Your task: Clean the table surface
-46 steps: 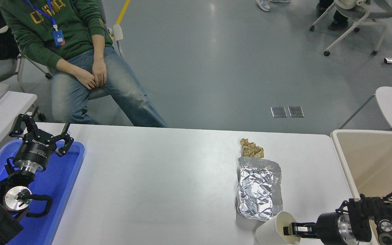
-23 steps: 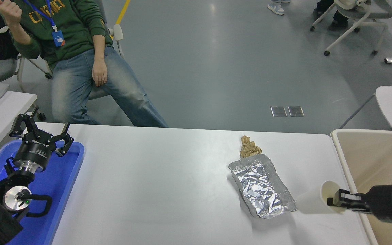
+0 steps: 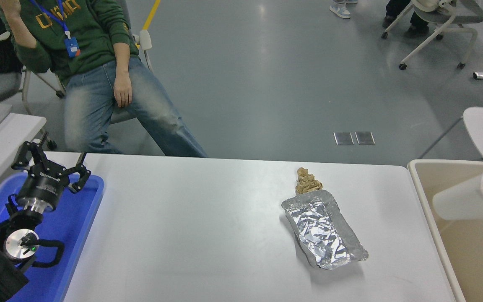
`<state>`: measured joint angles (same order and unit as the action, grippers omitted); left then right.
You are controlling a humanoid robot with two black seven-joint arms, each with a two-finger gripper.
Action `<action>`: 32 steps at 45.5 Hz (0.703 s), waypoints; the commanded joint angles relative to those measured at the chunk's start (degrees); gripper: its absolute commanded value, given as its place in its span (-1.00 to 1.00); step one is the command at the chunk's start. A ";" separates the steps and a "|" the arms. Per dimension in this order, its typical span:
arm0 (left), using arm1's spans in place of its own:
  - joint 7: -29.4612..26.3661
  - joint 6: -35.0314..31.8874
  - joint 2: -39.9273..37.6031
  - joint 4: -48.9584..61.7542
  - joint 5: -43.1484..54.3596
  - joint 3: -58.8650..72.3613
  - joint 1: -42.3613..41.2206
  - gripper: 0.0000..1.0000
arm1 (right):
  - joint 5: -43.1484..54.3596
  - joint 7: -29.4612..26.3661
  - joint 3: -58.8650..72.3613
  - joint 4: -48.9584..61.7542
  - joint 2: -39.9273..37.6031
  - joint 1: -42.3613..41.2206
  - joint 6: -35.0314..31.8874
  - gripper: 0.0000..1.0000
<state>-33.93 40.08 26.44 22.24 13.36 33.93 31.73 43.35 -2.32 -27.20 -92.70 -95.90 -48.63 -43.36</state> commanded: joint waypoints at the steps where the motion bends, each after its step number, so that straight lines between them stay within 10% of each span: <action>1: 0.00 0.00 0.02 0.00 0.00 0.00 0.00 1.00 | -1.07 -0.05 -2.34 0.33 -3.24 -0.94 -3.75 -1.00; 32: 0.00 0.00 0.02 0.00 0.00 0.00 0.00 1.00 | 0.16 -0.67 10.84 23.34 11.87 -0.14 9.25 -1.00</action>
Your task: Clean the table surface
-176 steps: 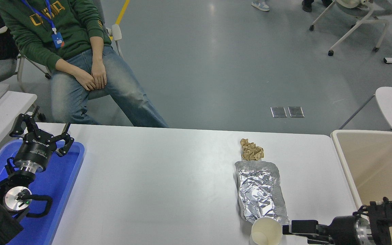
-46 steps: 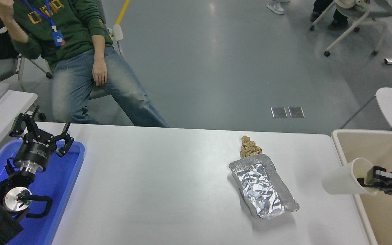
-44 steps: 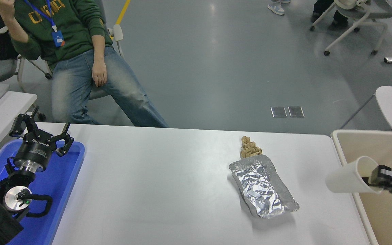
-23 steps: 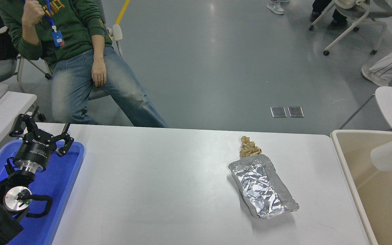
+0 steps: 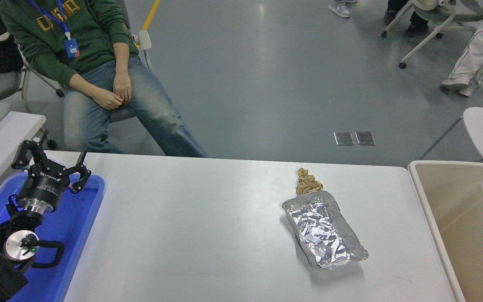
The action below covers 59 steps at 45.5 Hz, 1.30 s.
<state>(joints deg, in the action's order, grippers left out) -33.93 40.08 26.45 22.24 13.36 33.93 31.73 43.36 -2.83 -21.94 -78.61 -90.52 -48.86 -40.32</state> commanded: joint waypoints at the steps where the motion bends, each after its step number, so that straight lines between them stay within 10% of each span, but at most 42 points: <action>1: 0.00 0.00 0.01 0.00 0.00 0.00 -0.01 1.00 | 0.06 -0.07 6.20 10.30 7.37 0.08 7.17 -1.00; 59: 0.00 0.00 0.01 0.00 0.00 0.00 -0.01 1.00 | -11.02 -0.25 12.45 74.12 68.02 14.31 47.52 -1.00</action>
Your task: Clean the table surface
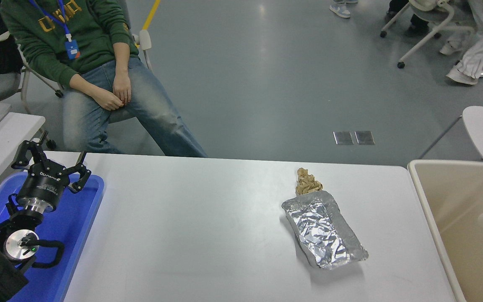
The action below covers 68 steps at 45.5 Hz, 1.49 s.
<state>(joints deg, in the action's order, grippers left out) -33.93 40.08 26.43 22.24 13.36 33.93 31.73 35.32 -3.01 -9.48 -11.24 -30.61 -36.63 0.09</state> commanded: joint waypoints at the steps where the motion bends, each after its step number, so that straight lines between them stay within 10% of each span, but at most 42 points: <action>1: 0.00 0.00 0.03 0.00 0.00 0.00 0.00 1.00 | -3.33 -0.07 -0.01 6.84 8.89 2.44 7.82 -1.00; 27: 0.00 0.00 0.03 0.00 0.00 0.00 0.00 1.00 | -7.11 -0.16 -0.27 7.02 12.94 4.99 12.74 -0.95; 31: 0.00 0.00 0.03 0.00 0.00 -0.09 0.00 1.00 | -7.72 -0.07 -0.97 7.11 12.68 4.73 13.18 0.67; 34: 0.00 0.00 0.03 0.00 0.00 -0.09 0.00 1.00 | -8.86 -0.07 -0.98 6.93 12.50 4.37 14.24 0.97; 68: 0.00 0.00 0.03 0.00 0.00 -0.09 0.00 1.00 | -11.33 0.46 -1.50 -4.83 -7.61 3.05 13.80 0.98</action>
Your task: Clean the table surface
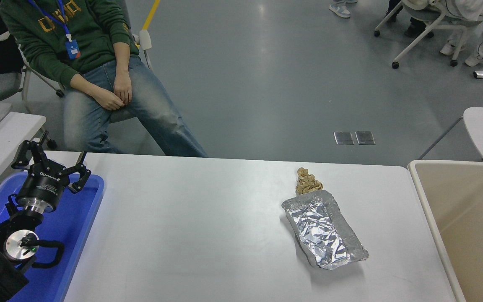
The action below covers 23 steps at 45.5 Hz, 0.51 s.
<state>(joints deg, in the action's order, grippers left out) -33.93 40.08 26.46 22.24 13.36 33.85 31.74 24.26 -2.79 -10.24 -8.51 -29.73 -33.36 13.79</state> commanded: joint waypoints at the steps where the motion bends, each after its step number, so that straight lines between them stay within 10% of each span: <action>1: 0.00 0.00 0.00 0.00 0.00 -0.01 -0.01 1.00 | -0.26 0.24 -1.01 -9.40 -9.72 -0.21 0.19 0.98; 23: 0.00 -0.09 0.00 0.00 0.00 -0.01 -0.01 1.00 | -0.53 0.42 -13.84 -46.15 -24.85 0.40 0.01 0.98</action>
<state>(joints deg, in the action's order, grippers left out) -33.92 40.08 26.46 22.23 13.36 33.84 31.72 23.92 -2.47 -19.65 -41.79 -50.27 -33.09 13.90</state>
